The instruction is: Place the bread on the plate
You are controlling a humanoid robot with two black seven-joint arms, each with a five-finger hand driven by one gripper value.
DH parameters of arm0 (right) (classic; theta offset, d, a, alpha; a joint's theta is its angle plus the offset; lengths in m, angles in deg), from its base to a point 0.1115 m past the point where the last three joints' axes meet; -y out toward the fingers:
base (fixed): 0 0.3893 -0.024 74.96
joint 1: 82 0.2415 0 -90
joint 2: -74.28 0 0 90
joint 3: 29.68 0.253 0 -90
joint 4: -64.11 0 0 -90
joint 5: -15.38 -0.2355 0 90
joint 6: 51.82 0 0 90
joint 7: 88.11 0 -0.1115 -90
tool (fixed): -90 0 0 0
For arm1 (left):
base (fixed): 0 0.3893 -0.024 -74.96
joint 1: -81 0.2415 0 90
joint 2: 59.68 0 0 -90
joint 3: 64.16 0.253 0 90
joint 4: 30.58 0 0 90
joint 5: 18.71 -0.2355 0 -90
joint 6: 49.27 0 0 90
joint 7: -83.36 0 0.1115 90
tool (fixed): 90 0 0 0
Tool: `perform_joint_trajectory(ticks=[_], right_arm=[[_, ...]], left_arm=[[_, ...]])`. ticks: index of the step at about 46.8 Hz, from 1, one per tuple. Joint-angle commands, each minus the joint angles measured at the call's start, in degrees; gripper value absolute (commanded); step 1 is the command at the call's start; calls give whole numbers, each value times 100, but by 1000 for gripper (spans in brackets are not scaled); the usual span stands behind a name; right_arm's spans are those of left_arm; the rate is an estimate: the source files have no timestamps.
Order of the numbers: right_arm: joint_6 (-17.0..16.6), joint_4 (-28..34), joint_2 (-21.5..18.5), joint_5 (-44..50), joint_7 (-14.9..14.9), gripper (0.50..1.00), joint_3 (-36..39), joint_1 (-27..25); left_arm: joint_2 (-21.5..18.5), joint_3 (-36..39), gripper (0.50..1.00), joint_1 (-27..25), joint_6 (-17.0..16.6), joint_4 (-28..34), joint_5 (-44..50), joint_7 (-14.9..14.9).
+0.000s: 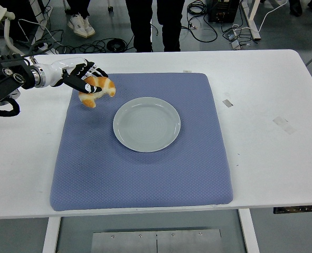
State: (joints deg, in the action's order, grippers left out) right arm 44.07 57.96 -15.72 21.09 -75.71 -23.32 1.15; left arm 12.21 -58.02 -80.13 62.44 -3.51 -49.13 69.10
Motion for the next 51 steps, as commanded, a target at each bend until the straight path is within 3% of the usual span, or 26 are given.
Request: perform_joint_trajectory(ticks=[1,30,45,51], right_arm=[[0,0,0,0,0,1000,-3,0],[0,0,0,0,0,1000,6,0],[0,0,0,0,0,1000,-3,0],[0,0,0,0,0,1000,-3,0]], left_arm=[[26,-113,663,-33,17,0,28,1],[1151,-412,669,-165,35,18,72,10],[1231,-333,678,-121,132,62,63,10],[1178,-325,686,-104,316,62,54,1]])
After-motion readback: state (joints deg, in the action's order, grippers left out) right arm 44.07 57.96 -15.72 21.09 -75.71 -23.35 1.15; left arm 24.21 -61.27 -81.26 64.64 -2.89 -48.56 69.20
